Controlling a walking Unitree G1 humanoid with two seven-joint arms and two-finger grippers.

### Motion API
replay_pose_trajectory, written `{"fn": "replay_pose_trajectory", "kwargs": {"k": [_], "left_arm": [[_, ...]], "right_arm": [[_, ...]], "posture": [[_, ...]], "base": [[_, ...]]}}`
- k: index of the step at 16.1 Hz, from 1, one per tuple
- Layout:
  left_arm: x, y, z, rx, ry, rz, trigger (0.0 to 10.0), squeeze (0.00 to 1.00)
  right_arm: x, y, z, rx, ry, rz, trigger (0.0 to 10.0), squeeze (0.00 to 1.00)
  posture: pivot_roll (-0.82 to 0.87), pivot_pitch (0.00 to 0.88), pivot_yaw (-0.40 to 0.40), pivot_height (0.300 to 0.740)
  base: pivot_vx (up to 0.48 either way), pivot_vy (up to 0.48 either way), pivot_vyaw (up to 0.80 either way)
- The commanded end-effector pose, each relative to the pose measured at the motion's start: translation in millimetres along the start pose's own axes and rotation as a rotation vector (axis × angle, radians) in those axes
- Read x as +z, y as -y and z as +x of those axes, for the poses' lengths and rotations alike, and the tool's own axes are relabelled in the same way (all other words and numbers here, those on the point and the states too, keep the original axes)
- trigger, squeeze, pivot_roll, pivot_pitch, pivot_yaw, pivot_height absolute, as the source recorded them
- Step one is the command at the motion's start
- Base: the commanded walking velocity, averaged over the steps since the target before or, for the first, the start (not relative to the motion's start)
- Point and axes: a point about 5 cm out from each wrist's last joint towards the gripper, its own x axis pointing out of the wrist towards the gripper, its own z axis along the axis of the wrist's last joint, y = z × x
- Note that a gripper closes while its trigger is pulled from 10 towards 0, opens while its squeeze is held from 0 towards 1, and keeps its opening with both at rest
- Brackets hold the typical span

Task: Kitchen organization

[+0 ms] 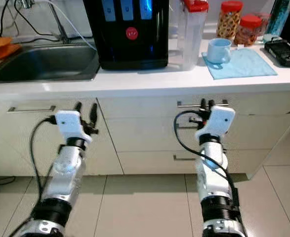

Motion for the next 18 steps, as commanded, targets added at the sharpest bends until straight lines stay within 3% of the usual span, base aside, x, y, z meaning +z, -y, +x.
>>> {"fn": "replay_pose_trajectory", "kwargs": {"k": [1,2,7,14,15,18], "left_arm": [[-6.7,3.2,-3.6,-0.015,-0.047,0.000,10.0,0.00],[-5.0,8.2,-3.5,-0.039,-0.037,-0.008,10.0,1.00],[11.7,22.6,5.1,-0.098,-0.002,-0.041,10.0,1.00],[12.1,21.0,4.5,-0.108,-0.031,-0.026,10.0,1.00],[11.2,20.6,3.5,-0.087,-0.037,-0.033,10.0,0.00],[14.4,21.8,3.0,-0.098,-0.019,-0.052,10.0,0.00]], "right_arm": [[1.1,-7.9,-1.4,0.017,-0.007,-0.009,10.0,0.76],[1.4,-9.7,-1.5,0.020,-0.006,0.003,10.0,1.00],[6.0,-16.6,-2.1,0.028,-0.015,0.027,10.0,1.00],[1.8,-22.7,-2.9,0.052,-0.072,0.009,10.0,1.00],[0.4,-22.1,-3.4,0.052,-0.078,-0.014,10.0,0.00],[4.5,-25.0,-2.4,0.052,-0.056,0.018,10.0,0.00]], "posture": [[0.01,0.014,0.099,0.740],[0.01,0.015,0.097,0.740],[0.01,0.010,0.092,0.740],[0.01,0.000,0.095,0.740],[0.01,0.000,0.095,0.740],[0.01,0.000,0.099,0.740]], "base": [[0.000,0.000,0.00],[0.000,0.000,0.00],[0.000,0.000,0.00],[0.000,0.000,0.00],[0.000,0.000,0.00],[0.000,0.000,0.00]]}}
